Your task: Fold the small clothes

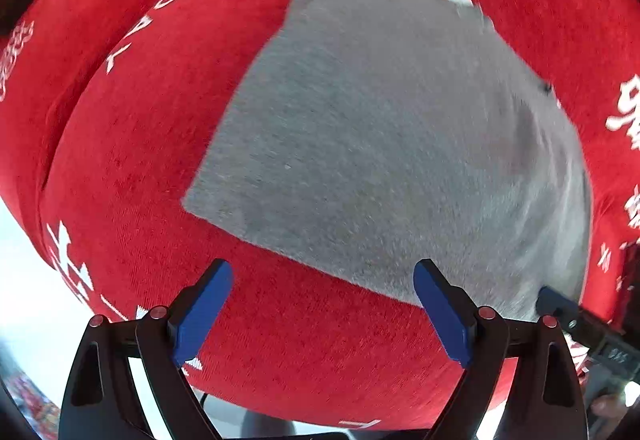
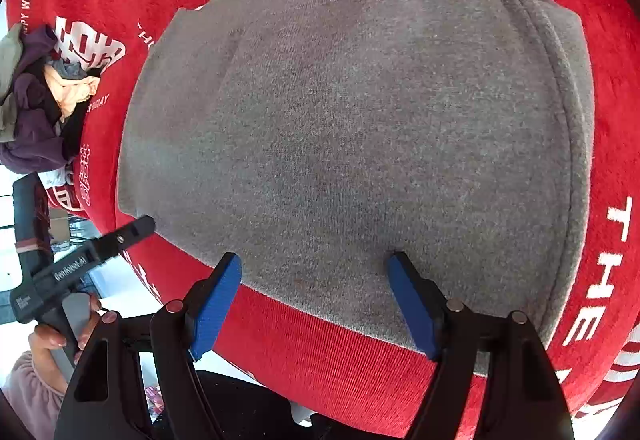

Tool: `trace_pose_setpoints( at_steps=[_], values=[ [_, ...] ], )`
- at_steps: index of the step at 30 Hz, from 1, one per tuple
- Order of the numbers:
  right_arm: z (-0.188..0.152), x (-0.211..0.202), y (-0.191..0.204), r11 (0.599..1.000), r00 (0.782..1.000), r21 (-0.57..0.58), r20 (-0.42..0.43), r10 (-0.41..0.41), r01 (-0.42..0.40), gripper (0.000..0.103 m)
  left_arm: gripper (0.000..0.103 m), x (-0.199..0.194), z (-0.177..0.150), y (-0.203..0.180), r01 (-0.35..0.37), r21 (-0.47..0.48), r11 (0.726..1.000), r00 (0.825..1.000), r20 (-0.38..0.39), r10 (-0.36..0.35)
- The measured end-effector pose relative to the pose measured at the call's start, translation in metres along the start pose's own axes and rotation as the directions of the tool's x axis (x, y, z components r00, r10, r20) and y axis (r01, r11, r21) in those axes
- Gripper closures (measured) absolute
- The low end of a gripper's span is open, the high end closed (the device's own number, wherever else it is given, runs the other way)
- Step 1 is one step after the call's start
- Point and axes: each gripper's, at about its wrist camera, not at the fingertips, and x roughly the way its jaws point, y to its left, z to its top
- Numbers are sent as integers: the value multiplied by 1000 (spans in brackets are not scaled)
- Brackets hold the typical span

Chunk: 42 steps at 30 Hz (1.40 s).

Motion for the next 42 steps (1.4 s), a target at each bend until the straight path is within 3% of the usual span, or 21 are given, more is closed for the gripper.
trace_pose_setpoints(
  at_steps=[3, 8, 14, 16, 19, 23, 29, 34, 35, 36, 38, 42],
  values=[
    [0, 1, 1, 1000, 1000, -7, 2, -8, 8, 24, 10, 1, 3, 16, 78, -52, 996, 997, -2, -78],
    [-1, 1, 6, 999, 999, -14, 9, -32, 32, 23, 10, 10, 9, 35, 223, -115, 968, 974, -5, -225],
    [-8, -9, 15, 998, 995, 11, 77, -62, 61, 23, 10, 14, 1, 42, 312, -77, 947, 950, 16, -312],
    [-13, -13, 24, 1000, 994, 5, 111, -3, 3, 23, 10, 15, 2, 43, 352, -77, 933, 936, 11, -352],
    [-21, -2, 39, 992, 988, 18, 84, 127, -129, 23, 10, 19, 7, 48, 420, -115, 900, 907, 14, -421],
    [-33, 31, 49, 917, 931, 163, 60, 360, -365, 23, 10, 12, 13, 58, 479, -157, 864, 877, 46, -478],
    [-35, 84, 51, 751, 835, 370, 185, 518, -547, 24, 10, 3, 16, 77, 497, -157, 854, 867, 44, -496],
    [-35, 101, 50, 636, 777, 450, 296, 556, -627, 36, 10, 8, 10, 84, 517, -170, 839, 854, 29, -520],
    [-36, 103, 47, 614, 773, 475, 311, 554, -631, 49, 10, 8, 9, 83, 521, -166, 837, 851, 24, -524],
    [-37, 104, 42, 600, 778, 501, 321, 540, -623, 70, 10, 9, 6, 83, 526, -163, 835, 848, 19, -530],
    [-35, 105, 38, 584, 777, 519, 335, 532, -624, 92, 10, 12, 4, 80, 542, -171, 823, 836, 15, -548],
    [-25, 85, 44, 614, 754, 438, 349, 557, -657, 93, 10, 15, 4, 68, 599, -182, 780, 796, 33, -604]
  ],
)
